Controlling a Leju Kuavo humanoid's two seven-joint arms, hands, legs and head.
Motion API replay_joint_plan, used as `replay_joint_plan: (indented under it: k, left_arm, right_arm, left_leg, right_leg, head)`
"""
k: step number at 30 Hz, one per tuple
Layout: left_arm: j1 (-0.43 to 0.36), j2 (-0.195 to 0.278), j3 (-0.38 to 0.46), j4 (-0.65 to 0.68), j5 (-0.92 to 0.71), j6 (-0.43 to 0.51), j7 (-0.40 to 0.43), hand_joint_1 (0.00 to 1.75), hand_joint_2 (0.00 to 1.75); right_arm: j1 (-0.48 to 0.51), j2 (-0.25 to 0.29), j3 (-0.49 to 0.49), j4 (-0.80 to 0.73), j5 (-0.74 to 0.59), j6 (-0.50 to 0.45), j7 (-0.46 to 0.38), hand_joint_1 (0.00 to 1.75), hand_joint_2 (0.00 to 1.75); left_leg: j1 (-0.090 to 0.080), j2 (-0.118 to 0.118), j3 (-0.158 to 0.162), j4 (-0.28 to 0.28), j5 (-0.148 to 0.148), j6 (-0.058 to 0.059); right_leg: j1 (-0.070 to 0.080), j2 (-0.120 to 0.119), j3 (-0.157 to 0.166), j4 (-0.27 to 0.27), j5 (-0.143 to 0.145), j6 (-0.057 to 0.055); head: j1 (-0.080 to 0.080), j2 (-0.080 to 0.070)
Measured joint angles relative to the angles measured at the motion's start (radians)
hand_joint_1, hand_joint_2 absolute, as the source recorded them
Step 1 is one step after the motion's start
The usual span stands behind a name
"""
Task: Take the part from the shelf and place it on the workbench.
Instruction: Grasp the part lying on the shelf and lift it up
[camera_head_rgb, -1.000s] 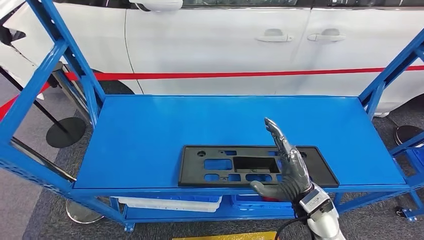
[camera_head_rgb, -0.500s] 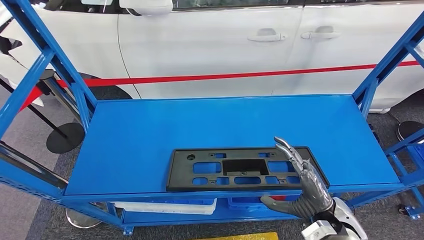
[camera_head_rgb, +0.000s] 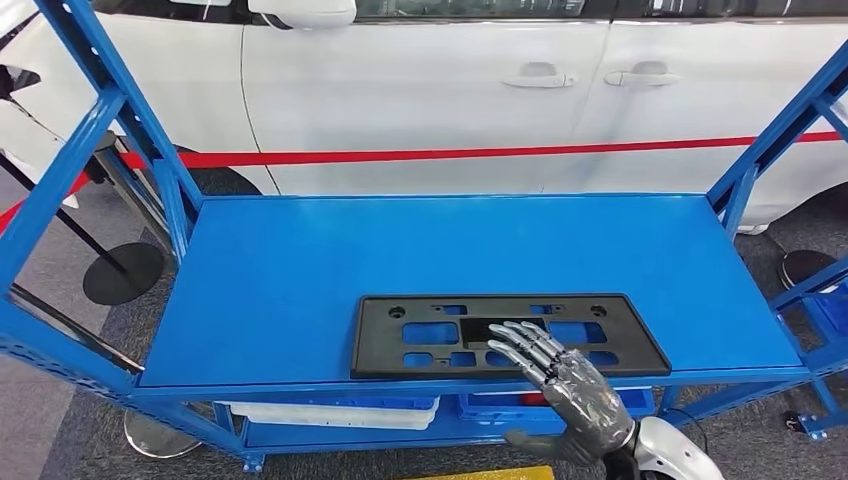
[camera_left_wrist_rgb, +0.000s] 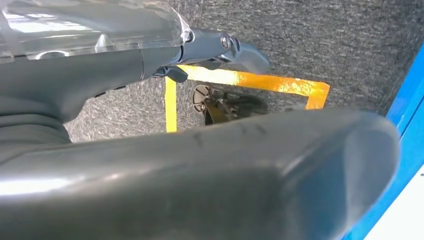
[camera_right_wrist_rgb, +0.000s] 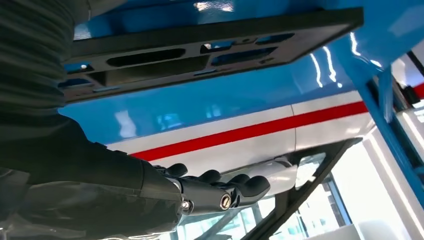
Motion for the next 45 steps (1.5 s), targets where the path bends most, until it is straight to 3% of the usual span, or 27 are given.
replay_joint_plan:
  k: [2, 3, 4, 5, 7, 9, 11, 14, 17, 18, 19, 20, 22, 24, 28, 29, 31, 33, 34, 35, 37, 39, 40, 43, 45]
  left_arm:
    - [0.0, -0.001, -0.005, 0.0, -0.002, 0.0, -0.001, 0.0, 0.0]
    - [0.0, -0.001, -0.007, 0.0, -0.003, 0.0, -0.002, 0.0, 0.0]
    - [0.0, -0.001, -0.009, 0.0, -0.004, 0.0, -0.002, 0.0, 0.0]
    - [0.0, -0.001, -0.01, 0.0, -0.006, 0.0, -0.002, 0.0, 0.0]
    - [0.0, -0.002, -0.012, 0.0, -0.008, 0.0, -0.002, 0.0, 0.0]
    - [-0.002, -0.004, -0.016, 0.0, -0.014, 0.004, 0.003, 0.0, 0.0]
    - [-0.003, -0.007, -0.023, 0.0, -0.023, 0.012, 0.022, 0.0, 0.0]
    - [-0.003, -0.01, -0.037, 0.0, -0.031, 0.026, 0.059, 0.0, 0.0]
    - [-0.001, -0.01, -0.046, 0.0, -0.036, 0.037, 0.076, 0.0, 0.0]
    - [0.0, -0.01, -0.049, 0.0, -0.038, 0.04, 0.079, 0.0, 0.0]
    - [0.002, -0.01, -0.053, 0.0, -0.038, 0.043, 0.081, 0.0, 0.0]
    - [0.003, -0.009, -0.056, 0.0, -0.038, 0.044, 0.083, 0.0, 0.0]
    - [0.003, -0.008, -0.059, 0.0, -0.038, 0.045, 0.082, 0.0, 0.0]
    - [0.002, -0.008, -0.061, 0.0, -0.038, 0.045, 0.079, 0.0, 0.0]
    - [0.001, -0.008, -0.067, 0.0, -0.037, 0.044, 0.071, 0.0, 0.0]
    - [0.001, -0.008, -0.067, 0.0, -0.036, 0.044, 0.07, 0.0, 0.0]
    - [0.001, -0.008, -0.067, 0.0, -0.034, 0.044, 0.07, 0.0, 0.0]
    - [0.002, -0.008, -0.068, 0.0, -0.031, 0.043, 0.07, 0.0, 0.0]
    - [0.002, -0.008, -0.068, 0.0, -0.03, 0.043, 0.07, 0.0, 0.0]
    - [0.002, -0.008, -0.068, 0.0, -0.029, 0.043, 0.069, 0.0, 0.0]
    - [0.002, -0.008, -0.068, 0.0, -0.028, 0.043, 0.068, 0.0, 0.0]
    - [0.001, -0.009, -0.069, 0.0, -0.027, 0.043, 0.066, 0.0, 0.0]
    - [0.001, -0.01, -0.069, 0.0, -0.027, 0.043, 0.066, 0.0, 0.0]
    - [0.002, -0.011, -0.07, 0.0, -0.026, 0.043, 0.064, 0.0, 0.0]
    - [0.002, -0.01, -0.071, 0.0, -0.021, 0.044, 0.063, 0.0, 0.0]
  right_arm:
    - [-0.031, -0.005, 0.052, 0.039, 0.028, -0.033, 0.026, 0.0, 1.75]
    - [-0.043, -0.005, 0.076, 0.057, 0.037, -0.047, 0.036, 0.0, 1.75]
    - [-0.052, -0.006, 0.098, 0.072, 0.044, -0.057, 0.043, 0.0, 1.75]
    - [-0.06, -0.006, 0.114, 0.084, 0.052, -0.065, 0.051, 0.0, 1.75]
    - [-0.078, -0.008, 0.139, 0.101, 0.086, -0.099, 0.08, 0.0, 1.75]
    - [-0.095, -0.008, 0.16, 0.121, 0.146, -0.161, 0.125, 0.0, 1.75]
    - [-0.105, -0.005, 0.182, 0.147, 0.221, -0.236, 0.173, 0.0, 1.75]
    - [-0.114, 0.014, 0.223, 0.188, 0.328, -0.316, 0.235, 0.0, 1.75]
    - [-0.124, 0.037, 0.263, 0.228, 0.38, -0.336, 0.267, 0.0, 1.75]
    - [-0.126, 0.044, 0.275, 0.24, 0.391, -0.339, 0.276, 0.0, 1.75]
    - [-0.128, 0.05, 0.284, 0.249, 0.4, -0.341, 0.283, 0.0, 1.75]
    - [-0.131, 0.054, 0.293, 0.258, 0.407, -0.343, 0.289, 0.0, 1.75]
    - [-0.137, 0.063, 0.304, 0.271, 0.418, -0.345, 0.295, 0.0, 1.75]
    - [-0.148, 0.068, 0.313, 0.283, 0.425, -0.348, 0.301, 0.0, 1.75]
    - [-0.175, 0.078, 0.324, 0.315, 0.426, -0.354, 0.311, 0.0, 1.75]
    - [-0.181, 0.08, 0.325, 0.322, 0.425, -0.356, 0.311, 0.0, 1.75]
    - [-0.193, 0.084, 0.327, 0.335, 0.42, -0.36, 0.312, 0.0, 1.75]
    - [-0.207, 0.09, 0.328, 0.355, 0.411, -0.368, 0.317, 0.0, 1.75]
    - [-0.213, 0.094, 0.328, 0.367, 0.405, -0.374, 0.322, 0.0, 1.75]
    - [-0.219, 0.099, 0.327, 0.378, 0.401, -0.38, 0.326, 0.0, 1.75]
    - [-0.236, 0.107, 0.323, 0.397, 0.397, -0.396, 0.334, 0.0, 1.75]
    - [-0.254, 0.114, 0.317, 0.411, 0.396, -0.407, 0.342, 0.0, 1.75]
    - [-0.26, 0.117, 0.314, 0.417, 0.396, -0.411, 0.344, 0.0, 1.75]
    - [-0.269, 0.124, 0.309, 0.432, 0.398, -0.416, 0.346, 0.0, 1.75]
    - [-0.28, 0.131, 0.305, 0.447, 0.405, -0.419, 0.346, 0.0, 1.75]
  left_leg:
    - [0.0, 0.002, -0.004, 0.0, 0.002, 0.002]
    - [-0.001, 0.002, -0.005, 0.0, 0.002, 0.003]
    - [-0.001, 0.002, -0.005, 0.0, 0.003, 0.002]
    - [-0.001, 0.001, -0.004, 0.0, 0.003, 0.002]
    - [-0.001, -0.001, 0.0, 0.0, 0.003, 0.0]
    - [-0.003, -0.002, -0.001, -0.002, 0.004, -0.008]
    - [-0.002, -0.002, -0.002, -0.007, 0.008, -0.022]
    - [-0.003, -0.003, -0.01, 0.019, -0.014, -0.038]
    - [-0.003, -0.004, -0.087, 0.184, -0.1, -0.044]
    - [-0.003, -0.004, -0.111, 0.234, -0.116, -0.046]
    - [-0.003, -0.004, -0.122, 0.254, -0.114, -0.048]
    - [-0.002, -0.004, -0.114, 0.235, -0.093, -0.049]
    - [0.001, -0.004, -0.055, 0.115, -0.031, -0.05]
    - [-0.001, -0.006, -0.012, 0.024, -0.002, -0.043]
    - [-0.004, -0.008, -0.012, 0.008, 0.005, -0.018]
    - [-0.003, -0.008, -0.013, 0.006, 0.008, -0.013]
    - [-0.001, -0.007, -0.017, 0.003, 0.013, -0.006]
    - [-0.001, -0.007, -0.022, 0.004, 0.014, -0.003]
    - [-0.001, -0.007, -0.023, 0.004, 0.015, -0.003]
    - [-0.001, -0.007, -0.022, 0.004, 0.015, -0.003]
    - [-0.002, -0.008, -0.018, 0.003, 0.015, -0.004]
    - [-0.004, -0.008, -0.017, 0.003, 0.015, -0.009]
    - [-0.005, -0.008, -0.018, 0.001, 0.016, -0.014]
    - [-0.003, -0.008, -0.017, -0.004, 0.019, -0.032]
    - [-0.004, -0.008, -0.032, 0.034, -0.008, -0.04]
  right_leg:
    - [-0.004, -0.001, -0.057, 0.126, -0.061, 0.009]
    - [-0.005, -0.001, -0.076, 0.17, -0.073, 0.011]
    - [-0.006, -0.001, -0.079, 0.178, -0.065, 0.011]
    - [-0.006, -0.001, -0.062, 0.147, -0.039, 0.009]
    - [-0.003, -0.002, 0.007, 0.013, 0.027, -0.003]
    - [0.006, -0.002, 0.052, -0.083, 0.055, -0.019]
    - [0.012, -0.002, 0.056, -0.102, 0.054, -0.029]
    - [0.004, -0.004, 0.068, -0.13, 0.068, -0.043]
    - [0.005, -0.008, 0.07, -0.138, 0.073, -0.052]
    - [0.006, -0.008, 0.068, -0.135, 0.072, -0.053]
    - [0.006, -0.008, 0.066, -0.131, 0.07, -0.053]
    - [0.006, -0.007, 0.065, -0.126, 0.068, -0.053]
    - [0.004, -0.006, 0.061, -0.11, 0.06, -0.047]
    - [0.006, -0.004, 0.054, -0.093, 0.052, -0.036]
    - [0.005, -0.003, 0.046, -0.083, 0.049, -0.018]
    - [0.003, -0.003, 0.039, -0.066, 0.035, -0.013]
    - [-0.001, -0.005, -0.004, 0.026, -0.022, -0.002]
    - [-0.004, -0.005, -0.066, 0.156, -0.079, 0.006]
    - [-0.005, -0.005, -0.082, 0.189, -0.083, 0.006]
    - [-0.005, -0.005, -0.08, 0.187, -0.069, 0.005]
    - [-0.003, -0.005, -0.021, 0.068, 0.002, -0.006]
    - [0.005, -0.006, 0.041, -0.058, 0.048, -0.022]
    - [0.009, -0.006, 0.054, -0.088, 0.052, -0.027]
    - [0.01, -0.006, 0.058, -0.109, 0.057, -0.038]
    - [0.004, -0.008, 0.066, -0.129, 0.068, -0.047]
  head:
    - [0.001, 0.0]
    - [0.001, 0.0]
    - [0.001, 0.0]
    - [0.001, 0.0]
    - [0.001, 0.0]
    - [0.001, 0.0]
    - [0.002, 0.0]
    - [0.0, 0.0]
    - [-0.001, 0.0]
    - [-0.001, 0.0]
    - [-0.001, 0.0]
    - [-0.001, 0.0]
    - [-0.001, 0.0]
    - [0.0, 0.0]
    - [0.0, 0.0]
    - [0.002, 0.0]
    - [0.004, 0.0]
    - [0.005, 0.0]
    - [0.005, 0.0]
    - [0.005, 0.0]
    - [0.005, 0.0]
    - [0.005, 0.0]
    - [0.005, 0.0]
    - [0.005, 0.0]
    - [0.004, 0.0]
